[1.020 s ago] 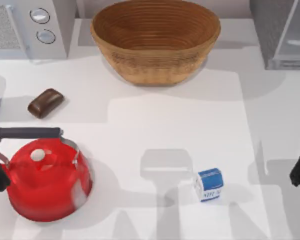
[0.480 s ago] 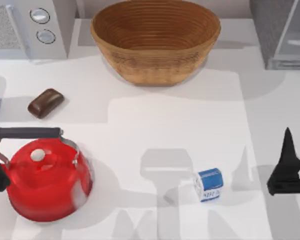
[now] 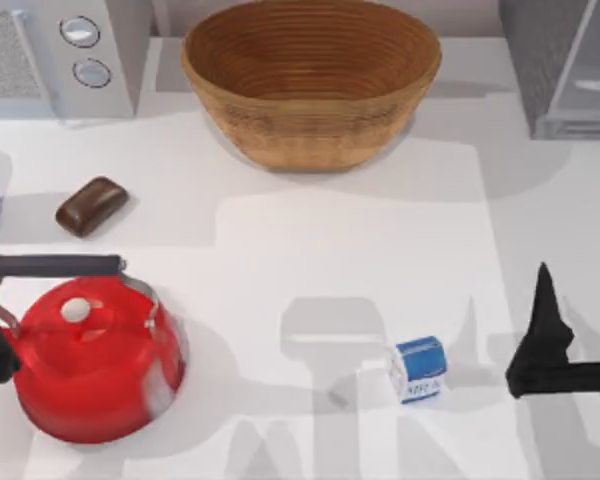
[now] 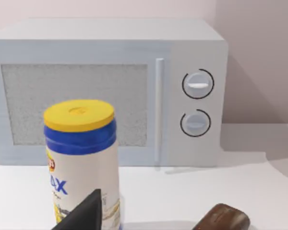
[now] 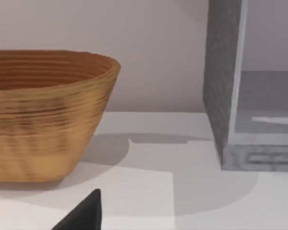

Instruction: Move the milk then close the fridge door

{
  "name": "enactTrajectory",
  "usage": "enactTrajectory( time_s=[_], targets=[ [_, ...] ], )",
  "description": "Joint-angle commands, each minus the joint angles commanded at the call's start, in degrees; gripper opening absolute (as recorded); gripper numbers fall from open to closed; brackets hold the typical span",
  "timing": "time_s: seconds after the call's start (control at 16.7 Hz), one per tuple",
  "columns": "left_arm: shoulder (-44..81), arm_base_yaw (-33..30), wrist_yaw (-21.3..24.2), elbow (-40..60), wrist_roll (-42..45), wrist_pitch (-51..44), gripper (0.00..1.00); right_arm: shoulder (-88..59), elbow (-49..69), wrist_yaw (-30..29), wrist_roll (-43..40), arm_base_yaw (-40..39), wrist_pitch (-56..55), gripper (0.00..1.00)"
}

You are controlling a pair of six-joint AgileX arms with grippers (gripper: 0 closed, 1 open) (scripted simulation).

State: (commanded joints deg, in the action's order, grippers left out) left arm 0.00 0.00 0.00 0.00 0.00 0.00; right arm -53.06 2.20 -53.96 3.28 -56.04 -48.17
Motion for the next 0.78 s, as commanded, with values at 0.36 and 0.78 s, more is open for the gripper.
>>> enactTrajectory(
  time_s=[0.36, 0.78],
  targets=[
    [0.0, 0.0, 0.0, 0.0, 0.0, 0.0, 1.00, -24.7, 2.5, -1.2, 5.5, -6.4, -14.8, 1.00],
    [0.0, 0.0, 0.0, 0.0, 0.0, 0.0, 1.00, -52.2, 5.6, -0.7, 12.5, -12.6, -31.3, 1.00]
  ],
)
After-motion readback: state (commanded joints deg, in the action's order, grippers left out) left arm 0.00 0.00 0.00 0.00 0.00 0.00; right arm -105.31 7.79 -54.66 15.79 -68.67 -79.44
